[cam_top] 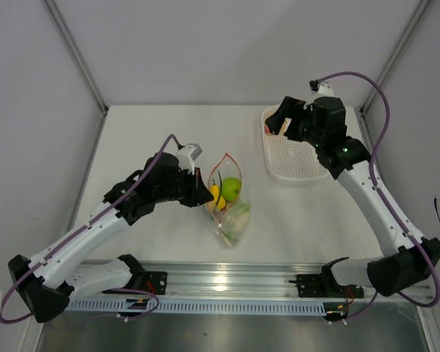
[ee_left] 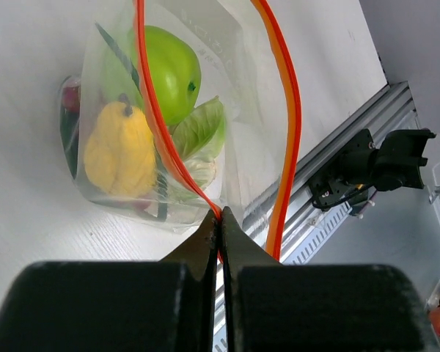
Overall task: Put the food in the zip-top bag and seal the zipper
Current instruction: Adjust the zipper food storage bag at the center of the board, then pick up the fake fruit from the bin, then place the fake fruit in the zipper food storage bag, then adjust the zipper food storage bag at the center of the board.
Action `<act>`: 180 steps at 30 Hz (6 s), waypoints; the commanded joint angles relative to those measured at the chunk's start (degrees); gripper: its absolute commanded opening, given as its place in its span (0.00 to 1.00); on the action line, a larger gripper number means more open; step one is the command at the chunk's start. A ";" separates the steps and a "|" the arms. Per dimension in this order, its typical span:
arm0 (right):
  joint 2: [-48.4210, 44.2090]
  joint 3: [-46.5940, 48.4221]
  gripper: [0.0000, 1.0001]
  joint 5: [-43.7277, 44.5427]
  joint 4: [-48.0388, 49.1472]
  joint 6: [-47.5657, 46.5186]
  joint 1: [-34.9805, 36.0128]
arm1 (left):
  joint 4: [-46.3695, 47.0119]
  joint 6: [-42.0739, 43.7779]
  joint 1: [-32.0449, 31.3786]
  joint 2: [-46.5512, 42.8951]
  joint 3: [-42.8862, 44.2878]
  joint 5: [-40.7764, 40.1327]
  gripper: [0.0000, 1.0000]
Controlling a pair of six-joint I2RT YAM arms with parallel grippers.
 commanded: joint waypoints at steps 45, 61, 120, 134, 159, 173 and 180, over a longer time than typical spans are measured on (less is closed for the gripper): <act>60.19 19.95 0.44 3.04 30.71 14.44 -15.72 | 4.45 -1.88 0.36 2.25 1.18 1.13 0.01; 19.65 -5.34 0.13 18.14 27.72 0.11 -1.15 | 0.40 -2.50 0.36 0.23 1.44 0.25 0.01; -8.36 -15.03 0.99 19.11 0.38 1.42 39.48 | 0.49 -2.15 0.36 -3.37 4.52 2.80 0.01; -12.41 -12.74 0.99 25.18 -8.21 1.85 35.70 | 0.05 -2.23 0.36 -3.81 4.25 2.80 0.01; -7.40 -14.34 0.00 13.06 -1.98 0.30 28.40 | -1.61 0.39 0.36 -2.84 8.70 4.65 0.00; -3.27 -10.18 0.00 5.07 1.25 0.18 26.21 | 2.41 -3.28 0.36 -5.31 0.79 7.99 0.01; 0.86 -10.47 0.00 2.86 2.58 -0.60 25.94 | 5.07 -4.88 0.36 -1.00 -3.23 8.60 0.01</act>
